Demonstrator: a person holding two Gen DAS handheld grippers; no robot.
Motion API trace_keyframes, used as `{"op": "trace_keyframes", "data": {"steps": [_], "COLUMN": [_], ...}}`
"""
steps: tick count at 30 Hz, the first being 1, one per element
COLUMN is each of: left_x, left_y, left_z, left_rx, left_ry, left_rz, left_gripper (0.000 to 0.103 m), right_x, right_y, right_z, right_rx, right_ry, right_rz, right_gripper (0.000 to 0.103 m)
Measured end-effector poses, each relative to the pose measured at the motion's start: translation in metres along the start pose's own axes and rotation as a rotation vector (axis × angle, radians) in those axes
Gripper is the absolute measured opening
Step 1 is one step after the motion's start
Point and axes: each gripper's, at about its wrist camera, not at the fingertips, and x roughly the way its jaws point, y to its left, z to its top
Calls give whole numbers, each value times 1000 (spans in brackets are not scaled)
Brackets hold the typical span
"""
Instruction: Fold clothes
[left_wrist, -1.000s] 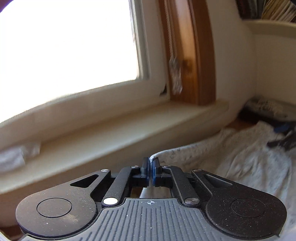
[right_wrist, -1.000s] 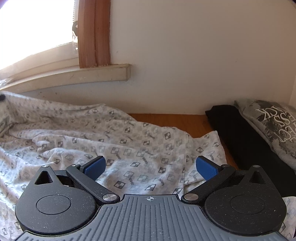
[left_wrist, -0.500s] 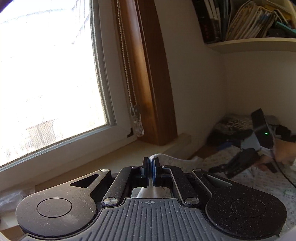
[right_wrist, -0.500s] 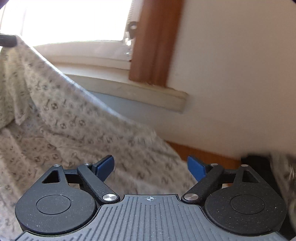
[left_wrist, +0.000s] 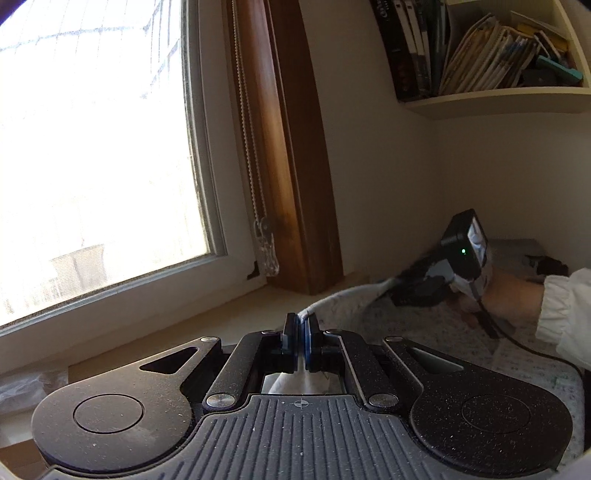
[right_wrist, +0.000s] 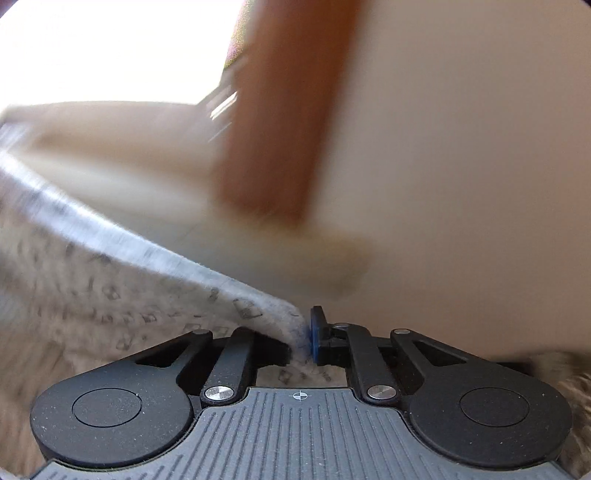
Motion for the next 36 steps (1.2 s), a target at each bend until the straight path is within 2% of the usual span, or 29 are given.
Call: {"op": "trace_keyframes", "data": {"steps": [4,10,13,16,19,23,27,28,29,30,33,36], "left_x": [4,8,15,23,27,32,38,39,42,42,36,23], "left_y": [-12,-19,-22,-35,-53,-66,-75,-77,-80,-81,-75,-65], "left_z": [-7,-15,-24,-39,-58,-75,-86,-88,-89,-89,-86,-84], "left_rx": [5,17,-6,-17,-4,-21,-33,-34,-33,-33,-45,-61], "left_ry": [12,23,43,88,135,179,226,237,246,250,245,227], "left_rz": [-19,-43,-68,-131,-188,-232,-273,-282,-284,-287,-285,-266], "left_gripper": [3,3,3,3,3,3,4,4,5,7,7,21], "right_x": [-4,1,10,11,-1,-22,-41,-44,-49,-53,-68,-75], "right_y": [1,-1,1,-3,-13,-30,-42,-45,-49,-53,-62,-71], "right_z": [-5,-2,-3,-6,-10,-21,-41,-47,-52,-56,-68,-73], "right_rx": [-15,-61,-83,-79,-94,-145,-203,-218,-225,-231,-220,-157], "right_ry": [-17,-10,44,91,100,143,272,302,324,344,370,364], "right_rz": [-83,-144,-153,-133,-100,-52,31,40,40,38,76,88], "right_gripper": [12,12,12,13,17,17,19,25,43,49,52,54]}}
